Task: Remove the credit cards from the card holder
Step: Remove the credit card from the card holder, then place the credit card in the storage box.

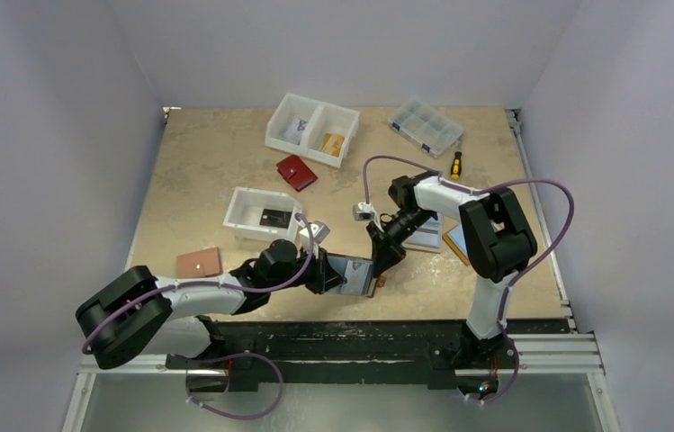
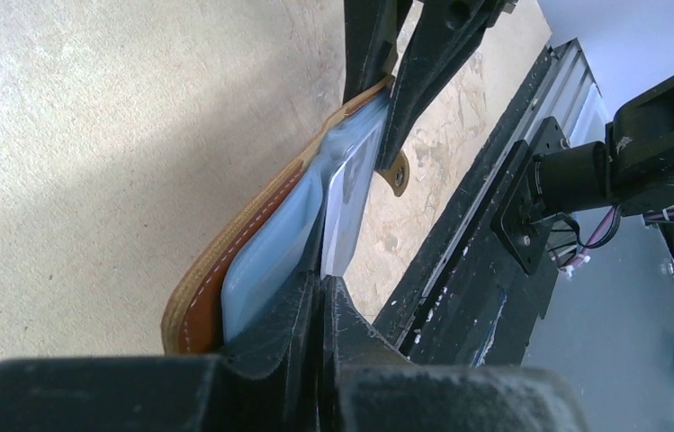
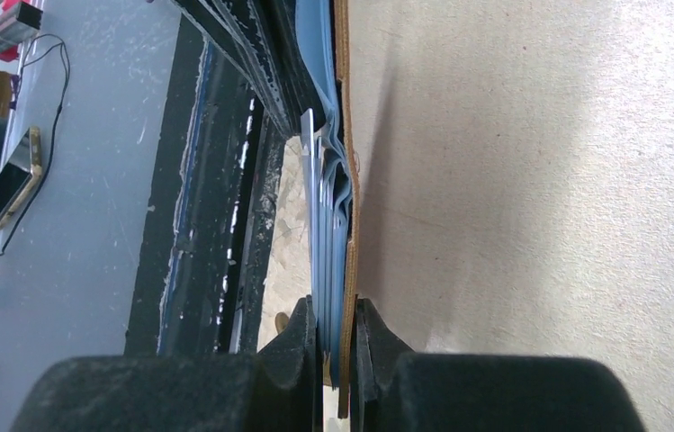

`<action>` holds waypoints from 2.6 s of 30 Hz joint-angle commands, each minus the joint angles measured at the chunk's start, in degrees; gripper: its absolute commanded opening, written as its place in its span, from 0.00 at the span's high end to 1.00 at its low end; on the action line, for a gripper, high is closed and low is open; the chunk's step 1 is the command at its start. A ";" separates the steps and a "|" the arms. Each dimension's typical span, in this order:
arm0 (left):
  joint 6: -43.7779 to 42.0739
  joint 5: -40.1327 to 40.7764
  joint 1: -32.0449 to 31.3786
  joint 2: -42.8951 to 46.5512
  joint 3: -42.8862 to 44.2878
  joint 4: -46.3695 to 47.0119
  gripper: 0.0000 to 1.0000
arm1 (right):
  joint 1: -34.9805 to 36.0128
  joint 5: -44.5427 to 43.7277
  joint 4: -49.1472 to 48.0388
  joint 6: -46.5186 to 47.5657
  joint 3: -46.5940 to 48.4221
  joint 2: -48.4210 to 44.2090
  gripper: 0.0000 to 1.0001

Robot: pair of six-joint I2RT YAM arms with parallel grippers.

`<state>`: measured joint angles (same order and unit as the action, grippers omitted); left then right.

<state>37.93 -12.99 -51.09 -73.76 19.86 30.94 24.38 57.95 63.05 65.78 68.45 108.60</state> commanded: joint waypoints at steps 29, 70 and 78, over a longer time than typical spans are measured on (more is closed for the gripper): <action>-1.87 9.30 0.55 9.54 -1.60 -9.15 1.00 | -1.53 -8.69 7.71 1.11 9.01 11.61 0.96; -8.75 -8.84 33.31 -1.58 34.99 -38.86 1.00 | -3.88 -10.26 -5.91 -14.55 8.48 -5.75 0.29; -19.20 -12.61 43.12 -21.32 55.81 -44.48 1.00 | -4.56 -9.98 -6.44 -15.15 7.34 -8.25 0.29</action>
<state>26.26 -21.61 -10.85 -88.71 65.82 -10.68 20.43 46.15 58.04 51.37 76.18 102.85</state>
